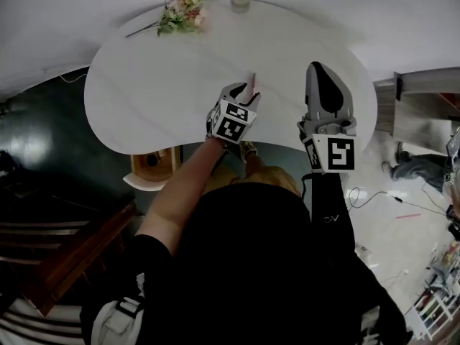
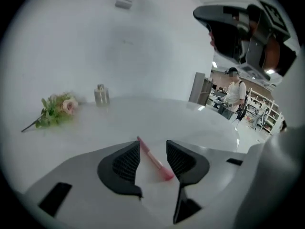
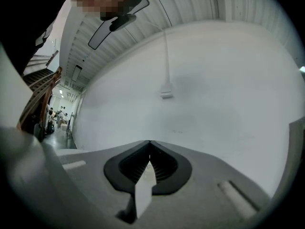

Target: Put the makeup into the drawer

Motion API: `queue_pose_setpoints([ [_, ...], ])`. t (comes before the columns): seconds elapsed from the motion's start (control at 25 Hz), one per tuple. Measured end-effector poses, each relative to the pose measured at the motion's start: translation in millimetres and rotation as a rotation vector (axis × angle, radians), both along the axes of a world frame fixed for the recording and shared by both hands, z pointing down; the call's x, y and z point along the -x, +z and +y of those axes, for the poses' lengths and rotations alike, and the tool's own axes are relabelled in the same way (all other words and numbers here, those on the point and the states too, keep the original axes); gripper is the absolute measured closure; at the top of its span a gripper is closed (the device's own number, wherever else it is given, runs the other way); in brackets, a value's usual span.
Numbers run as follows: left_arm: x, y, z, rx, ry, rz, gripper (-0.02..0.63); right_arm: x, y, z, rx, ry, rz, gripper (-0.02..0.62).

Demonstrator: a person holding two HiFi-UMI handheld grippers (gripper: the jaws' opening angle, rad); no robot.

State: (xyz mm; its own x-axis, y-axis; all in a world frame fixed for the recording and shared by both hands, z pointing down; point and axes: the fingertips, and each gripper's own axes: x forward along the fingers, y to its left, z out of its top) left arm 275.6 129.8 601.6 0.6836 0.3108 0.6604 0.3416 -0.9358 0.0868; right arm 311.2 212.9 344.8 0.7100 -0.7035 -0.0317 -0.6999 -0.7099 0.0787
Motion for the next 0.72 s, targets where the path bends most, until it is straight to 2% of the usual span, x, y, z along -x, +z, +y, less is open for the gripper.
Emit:
queue_pose_setpoints([
  [0.12,4.7,33.4,5.6,-0.037,0.008,-0.091,0.43,-2.9,3.3,7.2,0.004,0.015,-0.006,0.591],
  [0.2,7.1,47.9,10.0,-0.069,0.034,-0.123,0.43,-3.8,6.7,10.8,0.007,0.02,-0.011,0.591],
  [0.24,8.6,51.1,13.1,-0.084,0.056,-0.123,0.446,-3.5,8.1,12.4,0.008,0.022,-0.013,0.591],
  [0.32,11.6,52.7,21.4,-0.097,0.1,-0.122,0.563,-3.5,10.5,15.2,0.011,0.028,-0.017,0.591],
  [0.44,11.3,52.9,24.1,-0.095,0.101,-0.128,0.565,-5.9,11.6,17.9,0.012,0.032,-0.02,0.591],
  [0.56,6.4,39.1,17.8,-0.081,0.075,-0.097,0.565,-5.2,10.1,17.3,0.006,0.029,-0.014,0.591],
  [0.72,-11.3,-15.8,-2.1,-0.055,0.006,0.042,0.565,-4.7,6.1,7.4,-0.008,0.006,-0.003,0.591],
])
